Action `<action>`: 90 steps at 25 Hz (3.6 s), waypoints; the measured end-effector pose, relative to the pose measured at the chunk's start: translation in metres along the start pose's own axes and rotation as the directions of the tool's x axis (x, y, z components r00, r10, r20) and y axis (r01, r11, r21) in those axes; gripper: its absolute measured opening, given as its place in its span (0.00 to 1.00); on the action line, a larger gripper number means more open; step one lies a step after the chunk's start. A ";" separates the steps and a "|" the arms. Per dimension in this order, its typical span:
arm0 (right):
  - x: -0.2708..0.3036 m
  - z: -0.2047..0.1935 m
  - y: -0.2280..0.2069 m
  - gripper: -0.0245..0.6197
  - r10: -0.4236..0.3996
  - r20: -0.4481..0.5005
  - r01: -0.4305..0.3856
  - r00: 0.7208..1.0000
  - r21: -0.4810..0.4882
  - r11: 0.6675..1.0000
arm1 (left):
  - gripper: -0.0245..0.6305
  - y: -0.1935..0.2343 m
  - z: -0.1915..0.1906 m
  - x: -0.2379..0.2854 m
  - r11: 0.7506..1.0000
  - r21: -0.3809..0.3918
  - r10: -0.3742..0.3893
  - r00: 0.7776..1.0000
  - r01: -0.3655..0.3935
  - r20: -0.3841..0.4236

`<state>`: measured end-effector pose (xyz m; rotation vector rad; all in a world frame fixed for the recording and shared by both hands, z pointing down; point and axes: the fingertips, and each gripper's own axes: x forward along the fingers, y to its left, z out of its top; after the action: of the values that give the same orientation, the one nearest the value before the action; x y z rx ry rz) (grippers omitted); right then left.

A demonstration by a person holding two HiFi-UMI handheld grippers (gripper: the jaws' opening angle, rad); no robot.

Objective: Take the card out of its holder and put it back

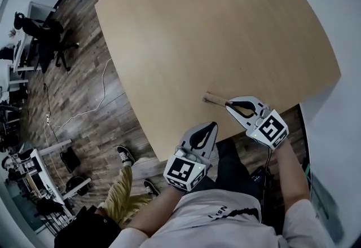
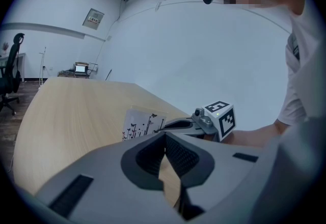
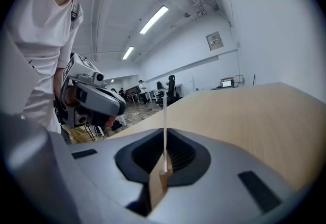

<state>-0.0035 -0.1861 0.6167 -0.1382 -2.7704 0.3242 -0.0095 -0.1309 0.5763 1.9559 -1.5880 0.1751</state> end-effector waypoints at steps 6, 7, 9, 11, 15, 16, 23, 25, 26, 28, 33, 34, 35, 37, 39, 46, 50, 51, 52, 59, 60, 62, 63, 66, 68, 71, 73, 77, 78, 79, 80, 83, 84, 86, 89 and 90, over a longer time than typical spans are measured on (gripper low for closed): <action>-0.005 0.021 0.008 0.08 -0.101 0.067 0.099 0.993 0.038 0.994 | 0.06 0.003 0.002 -0.025 0.999 0.022 -0.033 0.999 0.032 0.036; -0.007 0.024 0.011 0.08 -0.115 0.078 0.112 0.990 0.047 0.993 | 0.06 0.001 0.001 -0.029 0.999 0.030 -0.045 0.998 0.043 0.043; -0.012 0.037 0.013 0.08 -0.142 0.099 0.137 0.985 0.061 0.989 | 0.06 -0.001 0.005 -0.034 0.997 0.044 -0.071 0.996 0.069 0.051; -0.018 0.055 0.016 0.08 -0.170 0.114 0.163 0.979 0.071 0.984 | 0.06 -0.003 0.015 -0.039 0.994 0.056 -0.095 0.994 0.092 0.054; -0.028 0.090 0.028 0.08 -0.226 0.134 0.210 0.965 0.126 0.970 | 0.06 -0.005 0.037 -0.057 0.989 0.083 -0.128 0.991 0.124 0.043; -0.030 0.100 0.031 0.08 -0.238 0.140 0.219 0.961 0.142 0.965 | 0.06 -0.006 0.046 -0.063 0.987 0.089 -0.140 0.989 0.135 0.045; -0.056 0.170 0.059 0.08 -0.329 0.195 0.305 0.924 0.143 0.941 | 0.06 -0.024 0.099 -0.103 0.967 0.148 -0.225 0.969 0.208 0.106; -0.062 0.183 0.071 0.08 -0.350 0.205 0.325 0.914 0.147 0.934 | 0.06 -0.027 0.109 -0.118 0.963 0.157 -0.242 0.962 0.221 0.125; -0.064 0.190 0.076 0.08 -0.360 0.209 0.334 0.909 0.151 0.930 | 0.06 -0.028 0.114 -0.125 0.960 0.161 -0.250 0.959 0.228 0.135; -0.069 0.203 0.084 0.08 -0.378 0.221 0.349 0.899 0.159 0.924 | 0.06 -0.031 0.125 -0.138 0.955 0.170 -0.268 0.951 0.242 0.152; -0.081 0.228 0.115 0.08 -0.406 0.255 0.371 0.878 0.175 0.912 | 0.06 -0.045 0.145 -0.172 0.943 0.195 -0.304 0.935 0.269 0.182; -0.082 0.233 0.121 0.08 -0.412 0.257 0.377 0.874 0.173 0.910 | 0.06 -0.048 0.149 -0.179 0.941 0.198 -0.311 0.932 0.274 0.187; -0.083 0.239 0.127 0.08 -0.416 0.259 0.383 0.872 0.170 0.908 | 0.06 -0.051 0.154 -0.185 0.939 0.201 -0.317 0.929 0.280 0.191; -0.085 0.255 0.136 0.08 -0.422 0.262 0.391 0.868 0.162 0.906 | 0.06 -0.056 0.167 -0.197 0.935 0.209 -0.329 0.922 0.288 0.203; -0.088 0.269 0.145 0.08 -0.423 0.266 0.395 0.866 0.153 0.906 | 0.06 -0.062 0.180 -0.208 0.930 0.223 -0.340 0.915 0.293 0.216; -0.096 0.284 0.169 0.08 -0.425 0.282 0.399 0.860 0.147 0.905 | 0.06 -0.080 0.189 -0.234 0.915 0.265 -0.363 0.908 0.305 0.207; -0.092 0.278 0.160 0.08 -0.428 0.286 0.404 0.857 0.142 0.904 | 0.06 -0.072 0.183 -0.224 0.920 0.257 -0.354 0.909 0.296 0.220; -0.093 0.281 0.159 0.08 -0.430 0.287 0.406 0.856 0.140 0.903 | 0.06 -0.070 0.185 -0.223 0.922 0.254 -0.350 0.910 0.292 0.224; -0.093 0.283 0.159 0.08 -0.430 0.287 0.406 0.856 0.140 0.903 | 0.06 -0.070 0.187 -0.223 0.924 0.251 -0.345 0.910 0.288 0.228; -0.082 0.281 0.192 0.08 -0.433 0.282 0.409 0.856 0.142 0.901 | 0.06 -0.062 0.176 -0.257 0.932 0.232 -0.334 0.911 0.280 0.241; -0.081 0.280 0.192 0.08 -0.433 0.282 0.411 0.856 0.138 0.901 | 0.06 -0.059 0.176 -0.257 0.932 0.234 -0.333 0.910 0.277 0.246; -0.079 0.275 0.185 0.08 -0.426 0.284 0.405 0.859 0.132 0.905 | 0.06 -0.053 0.172 -0.251 0.935 0.238 -0.322 0.913 0.264 0.251; -0.080 0.272 0.180 0.08 -0.417 0.284 0.396 0.863 0.132 0.909 | 0.06 -0.050 0.170 -0.246 0.937 0.235 -0.315 0.916 0.258 0.250; -0.083 0.262 0.163 0.08 -0.379 0.281 0.356 0.882 0.129 0.925 | 0.06 -0.045 0.168 -0.229 0.944 0.209 -0.303 0.922 0.255 0.243; -0.085 0.254 0.151 0.08 -0.350 0.273 0.331 0.896 0.114 0.937 | 0.06 -0.041 0.170 -0.217 0.950 0.191 -0.290 0.923 0.247 0.252; -0.087 0.240 0.135 0.08 -0.308 0.260 0.297 0.915 0.080 0.951 | 0.06 -0.037 0.171 -0.200 0.960 0.162 -0.267 0.924 0.229 0.273; -0.090 0.228 0.126 0.08 -0.280 0.248 0.273 0.927 0.063 0.960 | 0.06 -0.037 0.169 -0.188 0.963 0.151 -0.257 0.925 0.222 0.281; -0.086 0.206 0.093 0.08 -0.223 0.214 0.219 0.951 0.043 0.975 | 0.06 -0.027 0.166 -0.157 0.972 0.127 -0.228 0.927 0.199 0.296; -0.083 0.200 0.084 0.08 -0.209 0.203 0.205 0.957 0.040 0.978 | 0.06 -0.023 0.165 -0.150 0.975 0.119 -0.217 0.931 0.189 0.293; -0.080 0.193 0.077 0.08 -0.194 0.193 0.190 0.962 0.039 0.981 | 0.06 -0.020 0.162 -0.145 0.977 0.112 -0.204 0.935 0.179 0.289; -0.078 0.186 0.071 0.08 -0.181 0.183 0.176 0.966 0.041 0.984 | 0.06 -0.018 0.159 -0.139 0.980 0.107 -0.193 0.939 0.169 0.285; -0.072 0.166 0.051 0.08 -0.144 0.156 0.138 0.977 0.048 0.989 | 0.06 -0.011 0.155 -0.122 0.986 0.099 -0.160 0.948 0.137 0.274; -0.069 0.159 0.044 0.08 -0.134 0.146 0.127 0.980 0.051 0.991 | 0.06 -0.008 0.154 -0.115 0.987 0.095 -0.148 0.952 0.127 0.269; -0.063 0.142 0.029 0.08 -0.112 0.122 0.106 0.986 0.056 0.993 | 0.06 -0.001 0.149 -0.101 0.991 0.084 -0.123 0.960 0.105 0.253; -0.052 0.116 0.008 0.08 -0.075 0.095 0.069 0.993 0.063 0.996 | 0.06 0.010 0.141 -0.082 0.995 0.070 -0.084 0.971 0.070 0.222; -0.048 0.109 0.003 0.08 -0.064 0.090 0.058 0.994 0.070 0.996 | 0.06 0.014 0.138 -0.079 0.996 0.064 -0.072 0.975 0.060 0.212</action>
<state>0.0030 -0.2119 0.5009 -0.0221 -2.8436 0.4177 -0.0803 -0.1384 0.4340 2.1284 -1.6652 -0.0192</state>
